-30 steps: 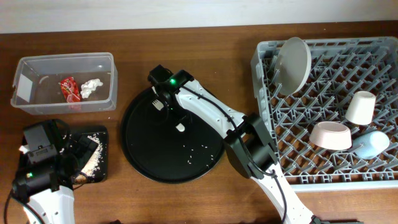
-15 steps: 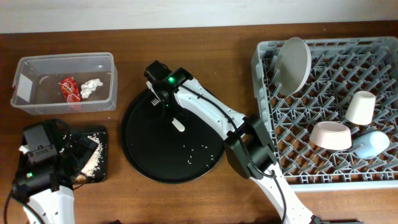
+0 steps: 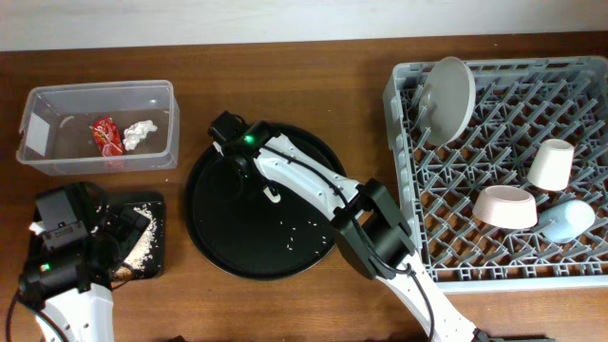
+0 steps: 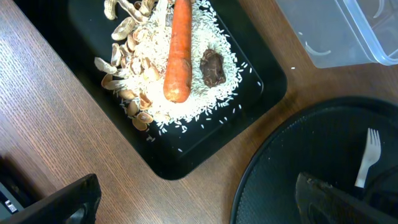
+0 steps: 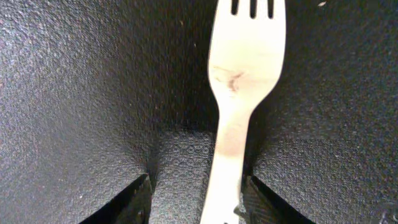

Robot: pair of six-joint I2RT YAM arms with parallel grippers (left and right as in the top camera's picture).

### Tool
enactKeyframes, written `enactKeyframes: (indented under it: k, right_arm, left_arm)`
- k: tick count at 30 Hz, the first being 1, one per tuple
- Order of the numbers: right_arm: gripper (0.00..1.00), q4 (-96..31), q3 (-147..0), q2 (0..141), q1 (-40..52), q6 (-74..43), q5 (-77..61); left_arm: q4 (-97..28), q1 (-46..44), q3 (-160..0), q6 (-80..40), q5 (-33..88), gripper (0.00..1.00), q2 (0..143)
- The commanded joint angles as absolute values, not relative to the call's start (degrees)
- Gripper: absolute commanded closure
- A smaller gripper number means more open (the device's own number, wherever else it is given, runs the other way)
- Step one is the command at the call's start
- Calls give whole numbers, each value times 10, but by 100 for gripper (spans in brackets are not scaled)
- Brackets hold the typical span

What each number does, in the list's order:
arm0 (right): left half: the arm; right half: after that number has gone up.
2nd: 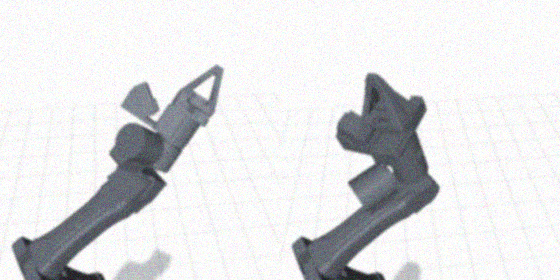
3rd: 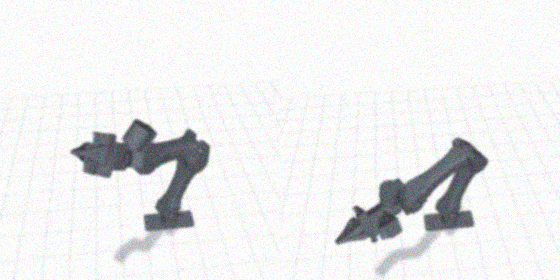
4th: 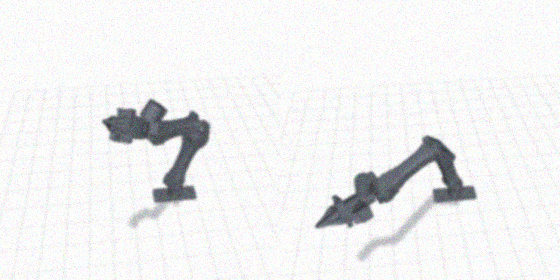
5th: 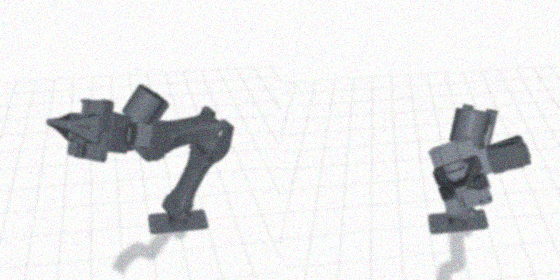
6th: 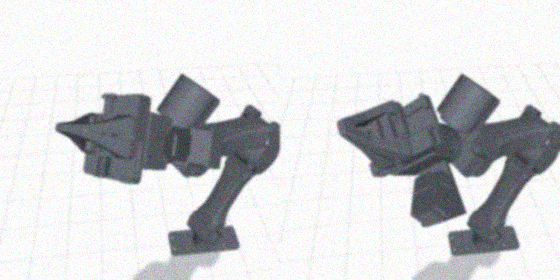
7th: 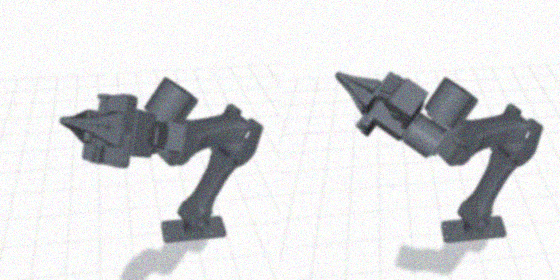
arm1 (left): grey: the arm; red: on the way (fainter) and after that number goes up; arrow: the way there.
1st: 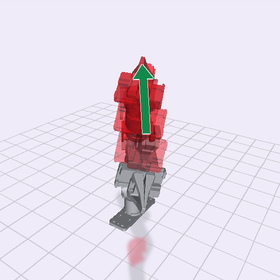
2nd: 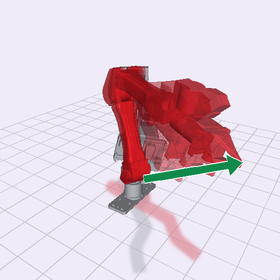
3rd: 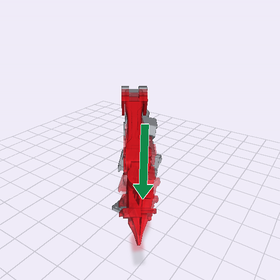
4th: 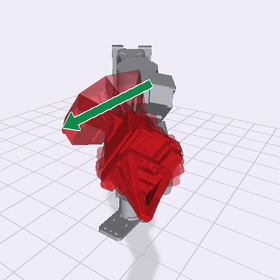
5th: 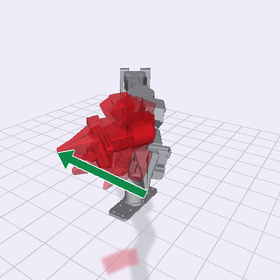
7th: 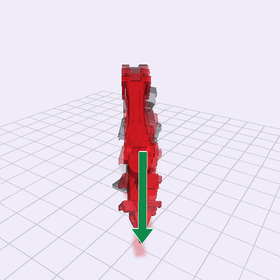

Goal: Sort waste into correct bins and load items into the dishwasher rack
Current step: 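Lower the right gripper over the white fork and grasp its handle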

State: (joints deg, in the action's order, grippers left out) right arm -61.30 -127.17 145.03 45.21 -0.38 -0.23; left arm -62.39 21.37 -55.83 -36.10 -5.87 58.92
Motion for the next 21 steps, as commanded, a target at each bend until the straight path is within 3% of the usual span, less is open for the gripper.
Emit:
enactKeyframes:
  k: [1, 3, 6, 8, 21]
  right_arm:
    - [50, -615, -1259, 1460, 453, -11, 29]
    - [52, -616, -1259, 1460, 453, -11, 28]
    - [72, -619, -1259, 1460, 453, -13, 29]
    - [78, -619, -1259, 1460, 454, -30, 29]
    - [90, -641, -1263, 1443, 453, -37, 33]
  left_arm:
    - [-624, 216, -568, -366, -63, 1, 585]
    - [-624, 216, -568, -366, -63, 1, 585]
    - [-624, 216, -568, -366, -63, 1, 585]
    - [-624, 216, -568, -366, -63, 1, 585]
    - [-624, 216, -568, -366, -63, 1, 585]
